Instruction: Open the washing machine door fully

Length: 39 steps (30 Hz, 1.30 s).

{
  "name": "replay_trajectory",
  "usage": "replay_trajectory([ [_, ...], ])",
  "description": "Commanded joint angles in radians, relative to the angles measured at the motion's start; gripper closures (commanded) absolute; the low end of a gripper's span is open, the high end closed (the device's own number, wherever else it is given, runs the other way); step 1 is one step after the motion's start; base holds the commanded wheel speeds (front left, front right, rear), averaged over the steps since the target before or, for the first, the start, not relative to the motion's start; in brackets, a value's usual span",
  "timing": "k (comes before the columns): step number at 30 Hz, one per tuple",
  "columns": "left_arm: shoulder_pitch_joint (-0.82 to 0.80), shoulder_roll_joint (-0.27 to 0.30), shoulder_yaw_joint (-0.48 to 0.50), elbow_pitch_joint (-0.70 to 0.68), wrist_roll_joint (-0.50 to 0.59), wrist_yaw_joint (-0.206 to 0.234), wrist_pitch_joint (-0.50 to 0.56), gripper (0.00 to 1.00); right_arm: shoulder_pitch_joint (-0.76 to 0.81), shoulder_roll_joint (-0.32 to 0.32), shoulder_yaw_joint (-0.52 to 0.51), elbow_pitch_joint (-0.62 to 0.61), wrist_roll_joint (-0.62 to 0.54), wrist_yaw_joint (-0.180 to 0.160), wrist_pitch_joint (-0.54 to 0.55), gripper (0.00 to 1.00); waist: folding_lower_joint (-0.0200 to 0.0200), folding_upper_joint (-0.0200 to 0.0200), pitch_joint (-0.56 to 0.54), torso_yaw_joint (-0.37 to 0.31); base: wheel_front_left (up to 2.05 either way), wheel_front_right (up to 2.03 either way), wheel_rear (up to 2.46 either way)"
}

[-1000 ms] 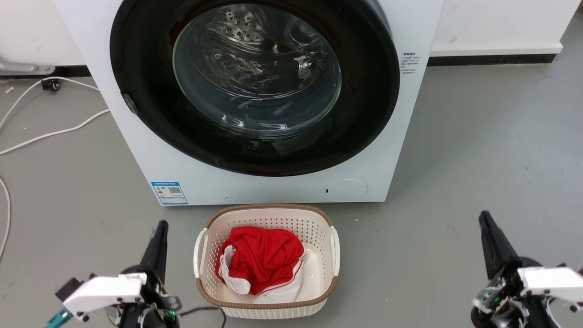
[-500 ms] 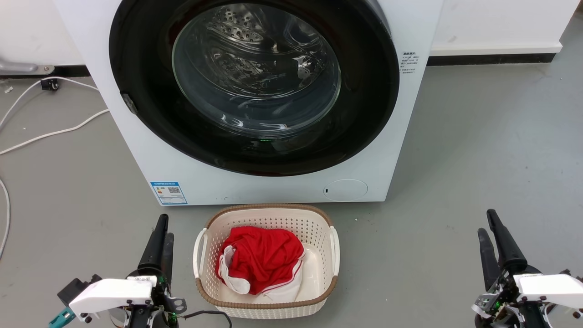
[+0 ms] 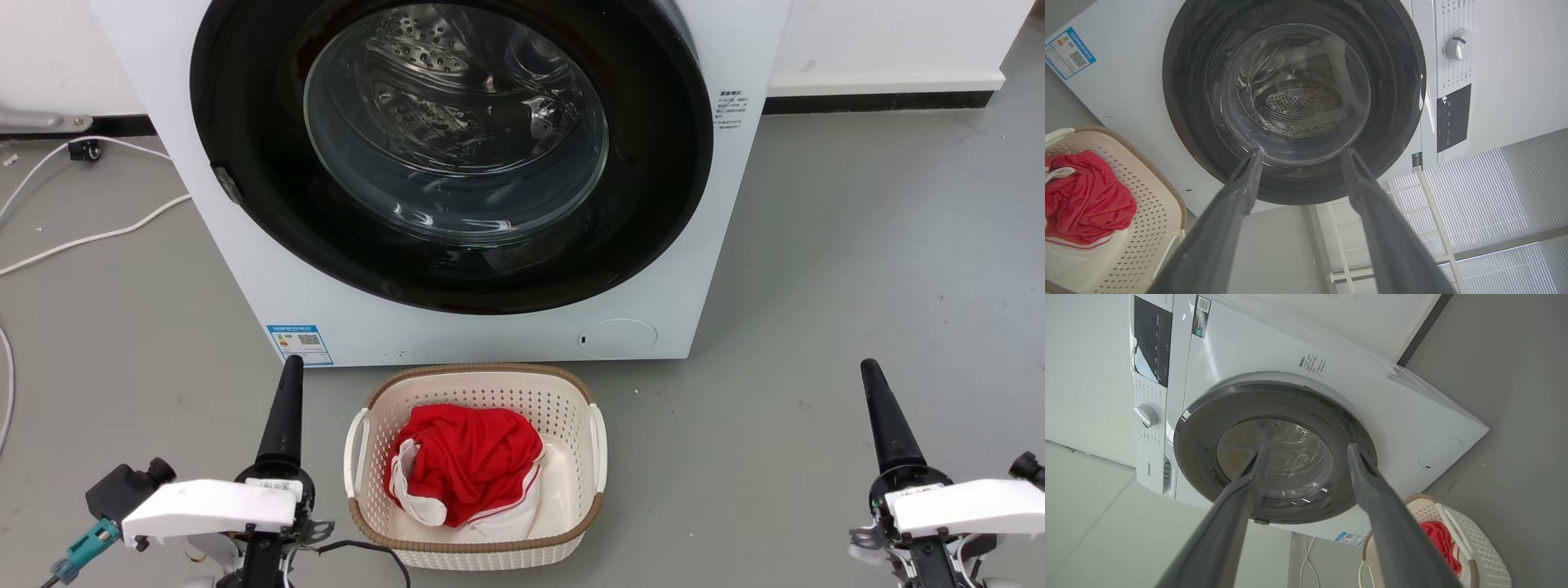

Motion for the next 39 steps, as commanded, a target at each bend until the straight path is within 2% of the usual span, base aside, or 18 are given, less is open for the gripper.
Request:
replay_trajectory([
  [1,-0.018,0.003,-0.002,-0.025,0.035,-0.002,-0.008,0.0,-0.01,-0.001,0.002,-0.026,-0.04,0.0,-0.009,0.0,0.0,0.0,0.0,0.0,0.0,0.0,0.0],
  [15,-0.014,0.003,-0.038,-0.068,0.296,0.008,-0.058,0.0,0.01,0.001,0.01,-0.078,-0.342,0.0,-0.057,0.0,0.0,0.0,0.0,-0.003,0.0,0.0,0.0],
  [28,-0.008,0.003,-0.074,-0.064,0.532,0.021,-0.1,0.0,0.029,0.002,0.025,-0.103,-0.559,0.0,-0.097,0.0,0.0,0.0,0.0,-0.003,0.0,0.0,0.0],
  [39,0.0,0.003,-0.098,-0.075,0.693,0.055,-0.131,0.0,0.042,0.004,0.038,-0.111,-0.718,0.0,-0.127,0.0,0.0,0.0,-0.002,-0.002,0.0,0.0,0.0],
])
